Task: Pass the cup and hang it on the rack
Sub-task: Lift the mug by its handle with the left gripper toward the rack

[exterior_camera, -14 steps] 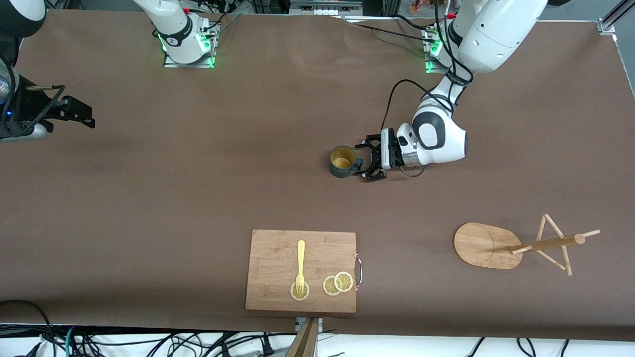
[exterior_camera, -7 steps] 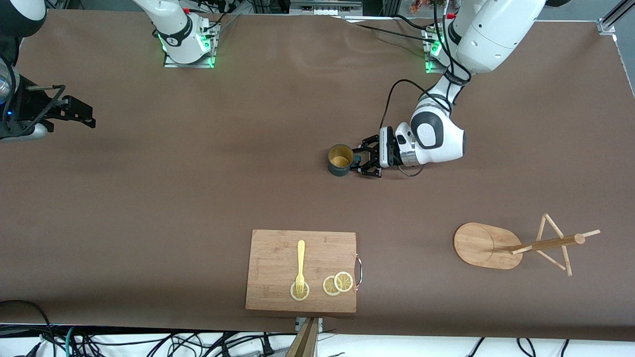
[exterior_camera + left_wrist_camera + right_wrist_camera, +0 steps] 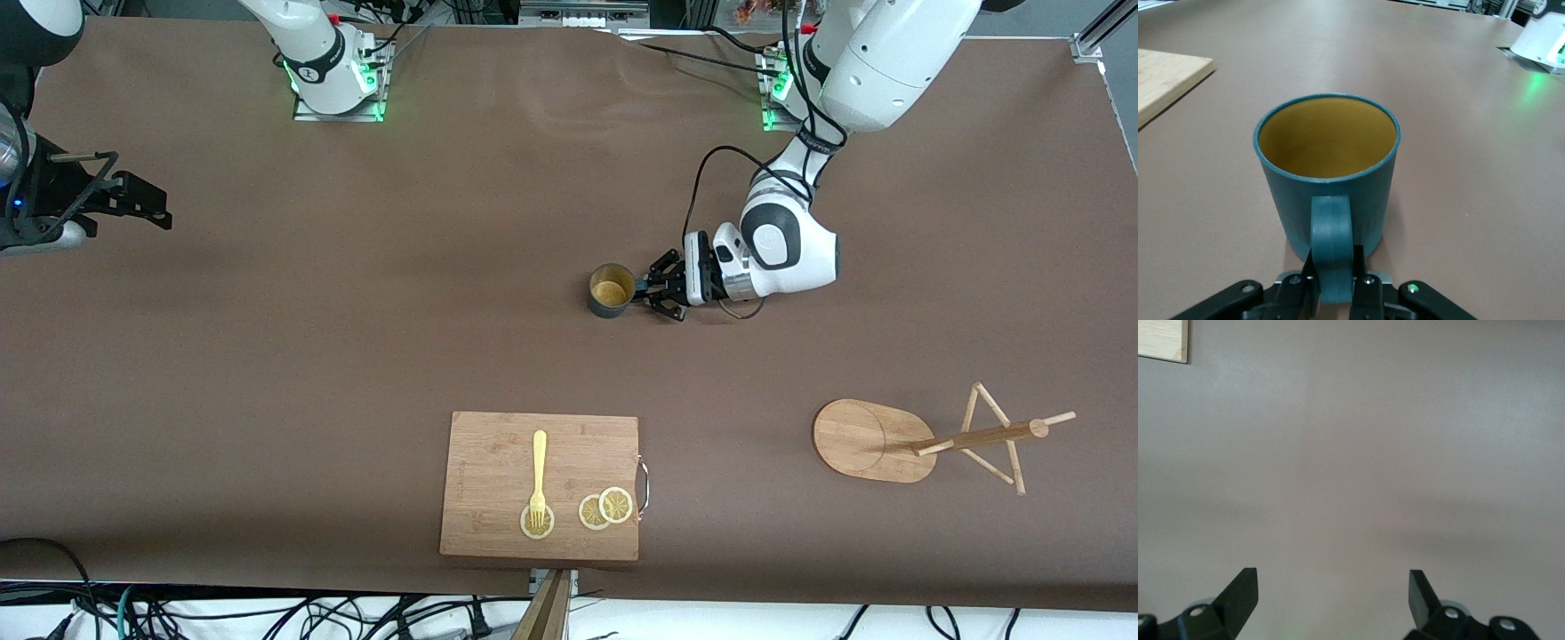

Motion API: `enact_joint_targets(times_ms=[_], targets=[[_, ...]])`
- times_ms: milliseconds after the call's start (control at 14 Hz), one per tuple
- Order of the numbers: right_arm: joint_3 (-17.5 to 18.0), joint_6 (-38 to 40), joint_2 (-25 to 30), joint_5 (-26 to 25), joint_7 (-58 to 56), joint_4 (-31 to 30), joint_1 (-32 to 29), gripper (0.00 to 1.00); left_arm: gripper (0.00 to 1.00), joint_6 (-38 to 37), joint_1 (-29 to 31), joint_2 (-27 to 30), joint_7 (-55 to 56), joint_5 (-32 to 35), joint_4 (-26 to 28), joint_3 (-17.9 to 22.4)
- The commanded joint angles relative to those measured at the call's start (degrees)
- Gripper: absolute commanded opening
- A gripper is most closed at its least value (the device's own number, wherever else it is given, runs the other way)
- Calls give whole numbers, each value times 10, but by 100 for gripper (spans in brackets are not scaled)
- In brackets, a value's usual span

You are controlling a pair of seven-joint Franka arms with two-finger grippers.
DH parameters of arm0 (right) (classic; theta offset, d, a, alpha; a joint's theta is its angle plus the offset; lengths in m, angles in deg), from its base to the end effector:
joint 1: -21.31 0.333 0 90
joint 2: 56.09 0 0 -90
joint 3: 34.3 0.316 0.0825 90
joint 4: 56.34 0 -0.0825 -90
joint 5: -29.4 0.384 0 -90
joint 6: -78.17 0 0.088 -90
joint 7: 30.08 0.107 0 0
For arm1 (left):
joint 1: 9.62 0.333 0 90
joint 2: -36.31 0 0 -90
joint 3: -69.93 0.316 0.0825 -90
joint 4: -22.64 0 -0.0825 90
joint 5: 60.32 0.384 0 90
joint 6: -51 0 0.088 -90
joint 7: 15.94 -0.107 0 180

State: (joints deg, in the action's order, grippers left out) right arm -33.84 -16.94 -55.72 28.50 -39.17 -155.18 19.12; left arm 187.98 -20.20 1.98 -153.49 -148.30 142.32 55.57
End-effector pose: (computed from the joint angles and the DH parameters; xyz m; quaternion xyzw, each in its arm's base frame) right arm 0.5537 -0.0183 0.5626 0.9974 0.0651 -0.0299 0.0050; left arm 0.4956 -0.2467 0.1254 0.6706 -0.5753 0.3010 0.3588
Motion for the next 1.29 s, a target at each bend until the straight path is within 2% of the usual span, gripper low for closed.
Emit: enact_joint_targets(times_ms=[0,286,429,643,786,929,1071,1214], targets=[[3,11,2,7,-2,8,-3,100,0,-6,13,28,91,-12,1,-1],[3,10,2,7,-2,8,-3,100,0,-48,45,87,266,37,13,0],[3,10,2,7,-2,8,-3,100,0,-81,74,121,383,116,12,0],[3,9,2,7,-2,8,-3,100,0,-188,135,191,598,254,0,0],[3,9,2,7,-2,8,-2,100,0,-273,168,222,690,307,-13,10],[4,11,2,7,-2,12,-2,100,0,-337,178,240,729,336,-13,48],[4,11,2,7,-2,12,-2,100,0,-404,178,242,746,342,-20,110],[4,11,1,7,-2,12,-2,100,0,-463,180,241,799,362,-53,156]])
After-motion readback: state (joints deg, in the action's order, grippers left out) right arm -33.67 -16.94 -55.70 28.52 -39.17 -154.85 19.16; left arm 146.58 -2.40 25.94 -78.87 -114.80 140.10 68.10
